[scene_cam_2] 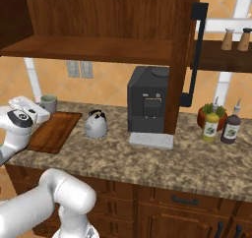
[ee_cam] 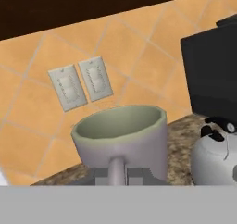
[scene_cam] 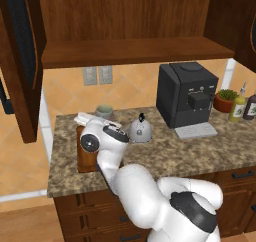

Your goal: Pick the kettle from the counter and place it on the tray. Then pick the mug from the cabinet and place it on the tray. Then close the cabinet doors.

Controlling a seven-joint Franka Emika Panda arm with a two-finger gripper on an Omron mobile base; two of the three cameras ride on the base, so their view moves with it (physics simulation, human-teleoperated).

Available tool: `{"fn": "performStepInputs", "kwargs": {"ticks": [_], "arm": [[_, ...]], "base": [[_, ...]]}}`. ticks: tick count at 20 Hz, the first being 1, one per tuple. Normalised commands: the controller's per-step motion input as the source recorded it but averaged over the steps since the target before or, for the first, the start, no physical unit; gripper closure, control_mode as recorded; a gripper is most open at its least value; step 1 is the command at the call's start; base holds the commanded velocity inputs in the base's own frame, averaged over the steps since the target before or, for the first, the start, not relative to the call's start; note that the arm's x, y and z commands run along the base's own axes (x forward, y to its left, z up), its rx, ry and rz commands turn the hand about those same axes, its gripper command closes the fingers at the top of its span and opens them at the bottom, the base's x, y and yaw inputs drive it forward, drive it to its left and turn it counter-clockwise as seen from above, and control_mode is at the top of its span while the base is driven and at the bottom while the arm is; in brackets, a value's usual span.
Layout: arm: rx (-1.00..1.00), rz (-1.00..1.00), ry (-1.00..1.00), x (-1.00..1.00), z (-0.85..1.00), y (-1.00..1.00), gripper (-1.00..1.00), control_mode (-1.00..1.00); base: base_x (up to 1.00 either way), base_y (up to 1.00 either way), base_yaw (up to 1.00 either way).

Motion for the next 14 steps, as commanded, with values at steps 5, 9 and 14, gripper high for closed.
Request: {"fn": "performStepInputs", "kwargs": {"ticks": [5, 9, 14], "arm": [[0.07, -0.19, 0.02, 0.66, -0.51, 0.19, 1.0, -1.0], [0.06, -0.15, 0.03, 0.63, -0.48, 0.21, 1.0, -1.0], [0.0, -0.14, 0.09, 0.67, -0.5, 0.34, 1.0, -1.0]], "base": [[0.0, 0.0, 0.0], [0.0, 0.0, 0.0], [0.0, 0.0, 0.0]]}}
